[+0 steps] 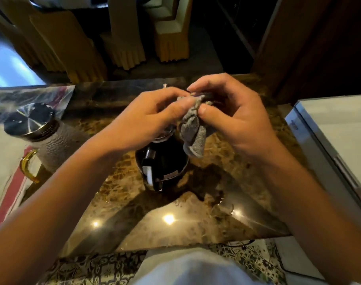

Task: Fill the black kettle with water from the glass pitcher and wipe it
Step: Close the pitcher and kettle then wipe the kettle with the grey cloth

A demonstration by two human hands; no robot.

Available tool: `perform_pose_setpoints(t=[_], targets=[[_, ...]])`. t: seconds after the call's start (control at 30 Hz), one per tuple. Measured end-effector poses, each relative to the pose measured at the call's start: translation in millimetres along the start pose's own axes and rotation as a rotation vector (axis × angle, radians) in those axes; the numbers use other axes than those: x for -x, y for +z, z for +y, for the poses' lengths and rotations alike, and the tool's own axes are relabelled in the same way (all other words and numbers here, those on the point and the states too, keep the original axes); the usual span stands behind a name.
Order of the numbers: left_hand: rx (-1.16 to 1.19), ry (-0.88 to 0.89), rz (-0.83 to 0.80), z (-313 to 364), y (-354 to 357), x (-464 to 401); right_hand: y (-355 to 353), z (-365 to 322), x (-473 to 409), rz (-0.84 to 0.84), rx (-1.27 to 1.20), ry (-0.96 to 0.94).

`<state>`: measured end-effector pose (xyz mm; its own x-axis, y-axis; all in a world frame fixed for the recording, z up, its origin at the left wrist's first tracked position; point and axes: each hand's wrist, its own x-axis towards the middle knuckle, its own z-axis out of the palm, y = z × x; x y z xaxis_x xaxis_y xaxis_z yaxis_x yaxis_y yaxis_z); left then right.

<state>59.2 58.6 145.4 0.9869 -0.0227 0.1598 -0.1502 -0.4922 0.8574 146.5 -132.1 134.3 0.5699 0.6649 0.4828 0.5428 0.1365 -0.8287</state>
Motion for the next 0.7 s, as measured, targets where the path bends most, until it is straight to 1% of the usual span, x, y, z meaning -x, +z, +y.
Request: perform_pose_setpoints(t=[0.07,0.17,0.23,0.43,0.5,0.57,0.63,0.7], targets=[[-0.069,0.042,0.018,1.5,3.5,-5.0,-9.8,-0.4,6.3,0.056,-0.002,-0.027],[-0.065,0.067,0.098,5.9,12.3,-8.8,-23.2,4.2,16.2,0.099,0.008,-0.029],[-0.003,0.036,0.121,11.4,22.5,-10.0,-30.5,7.7,21.8,0.091,0.025,-0.043],[0.211,-0.107,0.02,21.8,51.2,-13.1,-49.3,8.7,37.3,0.016,0.213,-0.141],[0.247,-0.11,0.01,24.3,53.5,-14.2,-52.0,7.6,43.9,-0.022,0.222,-0.119],[0.307,-0.117,0.049,26.0,54.6,-12.7,-49.6,6.2,49.4,-0.038,0.243,-0.09],[0.39,-0.117,0.085,25.9,55.6,-7.8,-44.5,5.3,54.4,-0.018,0.285,-0.086],[0.38,-0.082,0.097,23.2,56.5,-1.3,-39.2,2.7,60.7,0.006,0.305,-0.087]])
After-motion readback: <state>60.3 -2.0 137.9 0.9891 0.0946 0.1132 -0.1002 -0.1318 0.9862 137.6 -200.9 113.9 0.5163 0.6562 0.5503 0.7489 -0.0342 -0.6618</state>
